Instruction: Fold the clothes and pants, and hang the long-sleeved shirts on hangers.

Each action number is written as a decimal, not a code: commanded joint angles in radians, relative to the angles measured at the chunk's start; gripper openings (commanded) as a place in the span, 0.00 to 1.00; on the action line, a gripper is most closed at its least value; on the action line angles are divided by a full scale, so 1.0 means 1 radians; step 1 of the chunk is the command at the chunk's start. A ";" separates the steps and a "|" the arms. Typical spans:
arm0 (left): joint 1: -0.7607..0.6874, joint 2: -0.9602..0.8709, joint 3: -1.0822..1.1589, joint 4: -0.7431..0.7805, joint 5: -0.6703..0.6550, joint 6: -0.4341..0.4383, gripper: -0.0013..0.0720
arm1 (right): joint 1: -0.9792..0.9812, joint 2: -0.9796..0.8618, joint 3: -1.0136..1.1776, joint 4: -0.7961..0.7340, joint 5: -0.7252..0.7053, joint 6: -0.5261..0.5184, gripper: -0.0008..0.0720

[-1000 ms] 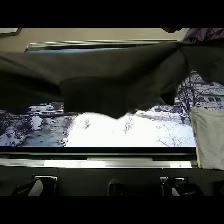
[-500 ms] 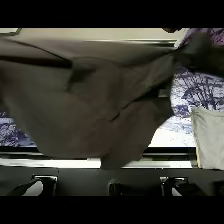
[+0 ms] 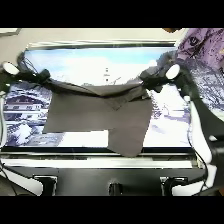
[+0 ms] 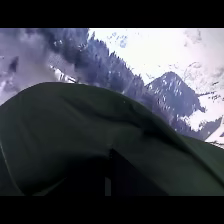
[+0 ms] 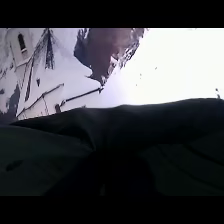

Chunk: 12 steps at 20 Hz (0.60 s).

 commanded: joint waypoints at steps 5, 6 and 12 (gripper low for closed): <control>0.012 -0.091 0.037 -0.061 -0.009 0.021 0.85 | -0.001 -0.133 0.001 0.168 -0.048 -0.068 0.47; 0.028 -0.078 0.061 -0.064 -0.051 0.022 0.96 | -0.003 -0.113 0.001 0.166 -0.014 -0.101 0.52; 0.238 0.087 0.153 0.008 -0.364 0.127 0.96 | -0.142 0.153 -0.005 -0.019 0.377 -0.438 0.65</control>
